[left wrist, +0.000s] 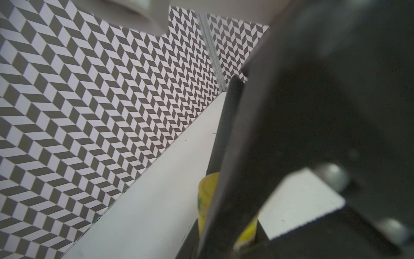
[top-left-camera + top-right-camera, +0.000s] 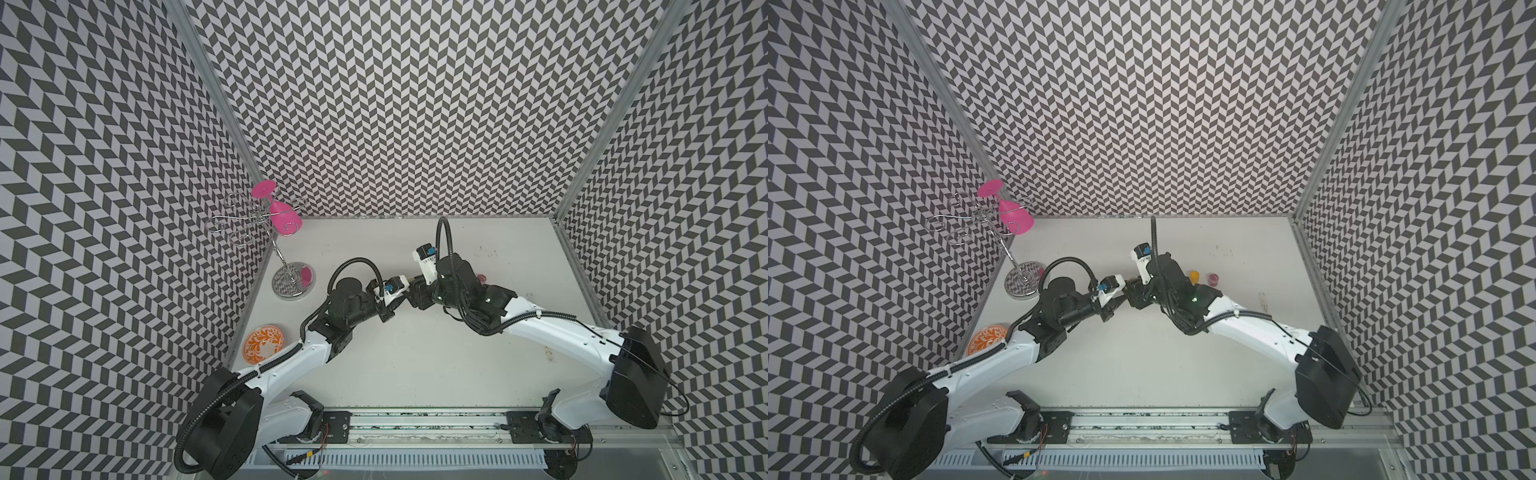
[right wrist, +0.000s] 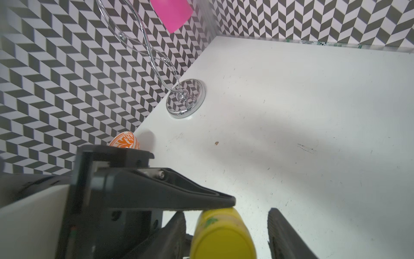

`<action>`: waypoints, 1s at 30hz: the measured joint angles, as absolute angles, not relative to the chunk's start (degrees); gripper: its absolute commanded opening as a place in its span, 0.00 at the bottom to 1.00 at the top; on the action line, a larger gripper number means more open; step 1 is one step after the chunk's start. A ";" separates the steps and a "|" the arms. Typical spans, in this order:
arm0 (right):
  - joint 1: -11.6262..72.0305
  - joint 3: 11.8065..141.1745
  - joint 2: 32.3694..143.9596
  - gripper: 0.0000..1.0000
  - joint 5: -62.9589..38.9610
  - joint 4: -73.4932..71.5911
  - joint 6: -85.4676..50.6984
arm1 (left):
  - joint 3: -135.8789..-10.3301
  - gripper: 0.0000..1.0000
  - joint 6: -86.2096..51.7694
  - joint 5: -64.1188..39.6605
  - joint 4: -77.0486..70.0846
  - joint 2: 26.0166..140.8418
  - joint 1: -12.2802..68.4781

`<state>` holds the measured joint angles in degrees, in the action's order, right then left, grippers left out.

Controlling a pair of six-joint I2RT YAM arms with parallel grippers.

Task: Close the paint jar lid
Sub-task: Close the lid on the paint jar, then screw the lid onto the paint jar.

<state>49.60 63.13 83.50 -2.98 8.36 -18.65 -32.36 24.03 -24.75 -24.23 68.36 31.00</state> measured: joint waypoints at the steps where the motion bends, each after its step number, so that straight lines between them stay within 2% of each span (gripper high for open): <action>1: 49.65 62.33 82.59 0.64 -2.92 7.68 -18.70 | -32.86 0.26 23.70 -25.19 -24.23 68.73 31.00; 5: 49.82 59.40 78.48 0.73 -2.76 5.89 -18.63 | -34.89 0.26 22.33 -26.00 -24.21 70.50 30.52; 17: 50.46 48.49 66.41 0.74 0.23 12.82 -18.02 | -39.18 0.26 16.08 -30.48 -29.47 72.38 25.69; 21: 45.47 46.72 58.52 0.74 0.62 12.84 -15.90 | -40.75 0.27 14.76 -37.21 -29.26 73.78 25.15; 25: 38.52 46.98 53.06 0.74 -1.34 10.57 -11.60 | -43.44 0.26 12.62 -49.06 -29.28 77.19 24.51; 30: 36.95 47.13 51.07 0.72 -7.75 4.89 -4.69 | -44.95 0.27 10.26 -62.33 -29.28 80.60 24.40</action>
